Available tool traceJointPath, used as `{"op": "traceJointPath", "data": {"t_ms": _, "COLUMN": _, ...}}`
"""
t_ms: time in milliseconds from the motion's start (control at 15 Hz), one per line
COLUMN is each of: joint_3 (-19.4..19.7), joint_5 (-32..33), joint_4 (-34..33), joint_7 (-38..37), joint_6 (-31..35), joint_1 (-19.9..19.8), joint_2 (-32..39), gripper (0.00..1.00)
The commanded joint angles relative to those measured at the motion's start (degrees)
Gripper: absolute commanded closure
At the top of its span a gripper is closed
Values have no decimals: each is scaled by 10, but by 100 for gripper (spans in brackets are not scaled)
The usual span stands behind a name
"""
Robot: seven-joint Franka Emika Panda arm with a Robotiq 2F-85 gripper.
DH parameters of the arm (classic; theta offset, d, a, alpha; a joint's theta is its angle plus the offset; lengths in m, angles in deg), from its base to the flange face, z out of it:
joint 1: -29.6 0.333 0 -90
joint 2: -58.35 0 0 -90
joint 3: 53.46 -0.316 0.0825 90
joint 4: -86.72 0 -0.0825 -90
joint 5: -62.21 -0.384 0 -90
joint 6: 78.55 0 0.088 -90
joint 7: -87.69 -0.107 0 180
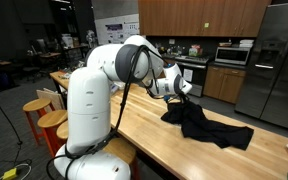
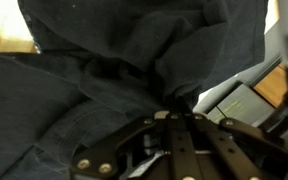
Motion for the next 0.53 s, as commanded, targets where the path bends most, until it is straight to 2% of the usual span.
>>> {"op": "traceJointPath", "data": {"t_ms": 0, "joint_3": 2, "joint_5": 14, "joint_4": -20, "joint_7": -17, "joint_6": -9, "joint_1": 14, "joint_2": 2, "gripper": 99}}
{"op": "traceJointPath", "data": {"t_ms": 200, "joint_3": 2, "joint_5": 12, "joint_4": -27, "joint_7": -14, "joint_6": -12, "joint_1": 21, "joint_2": 1, "gripper": 99}}
{"op": "traceJointPath", "data": {"t_ms": 267, "joint_3": -9, "joint_5": 11, "joint_4": -32, "joint_7": -13, "joint_6": -13, "joint_1": 10, "joint_2": 2, "gripper": 99}}
{"op": "traceJointPath", "data": {"t_ms": 467, "joint_3": -12, "joint_5": 0, "joint_4": -36, "joint_7": -10, "joint_6": -12, "joint_1": 2, "joint_2": -1, "gripper": 99}}
